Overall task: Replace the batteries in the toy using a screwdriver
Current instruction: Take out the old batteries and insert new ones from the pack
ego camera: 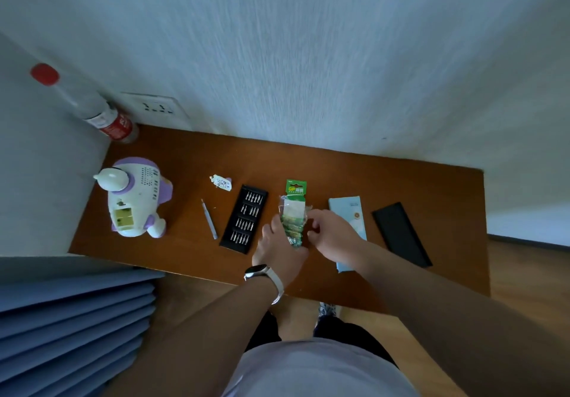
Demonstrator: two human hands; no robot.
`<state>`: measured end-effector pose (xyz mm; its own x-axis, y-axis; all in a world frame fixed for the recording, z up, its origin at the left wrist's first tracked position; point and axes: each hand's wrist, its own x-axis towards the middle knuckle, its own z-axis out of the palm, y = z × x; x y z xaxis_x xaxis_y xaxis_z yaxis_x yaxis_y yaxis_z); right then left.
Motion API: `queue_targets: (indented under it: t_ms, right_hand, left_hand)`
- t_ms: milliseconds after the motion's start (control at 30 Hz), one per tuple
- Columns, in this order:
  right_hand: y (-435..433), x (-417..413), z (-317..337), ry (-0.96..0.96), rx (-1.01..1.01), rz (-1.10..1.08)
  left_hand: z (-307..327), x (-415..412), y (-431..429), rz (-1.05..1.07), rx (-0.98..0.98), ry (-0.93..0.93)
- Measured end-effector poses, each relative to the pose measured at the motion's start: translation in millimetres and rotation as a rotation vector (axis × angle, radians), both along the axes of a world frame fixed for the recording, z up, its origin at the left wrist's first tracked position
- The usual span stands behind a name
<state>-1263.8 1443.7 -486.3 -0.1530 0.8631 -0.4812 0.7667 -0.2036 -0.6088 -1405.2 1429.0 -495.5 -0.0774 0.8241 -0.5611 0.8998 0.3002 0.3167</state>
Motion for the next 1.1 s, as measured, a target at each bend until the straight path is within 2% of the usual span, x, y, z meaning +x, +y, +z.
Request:
queue_targets:
  t_ms: [267, 533, 867, 1100]
  right_hand:
    - [-2, -12, -5, 0.061, -0.033, -0.070]
    - [1, -26, -12, 0.035, -0.087, -0.223]
    - [0, -36, -15, -0.039, -0.118, -0.131]
    - [0, -34, -16, 0.009, -0.182, -0.087]
  left_hand:
    - [2, -17, 0, 0.044, 0.032, -0.152]
    - [1, -20, -7, 0.015, 0.024, -0.146]
    - [1, -28, -10, 0.035, 0.025, -0.194]
    - [-2, -33, -10, -0.003, 0.030, -0.186]
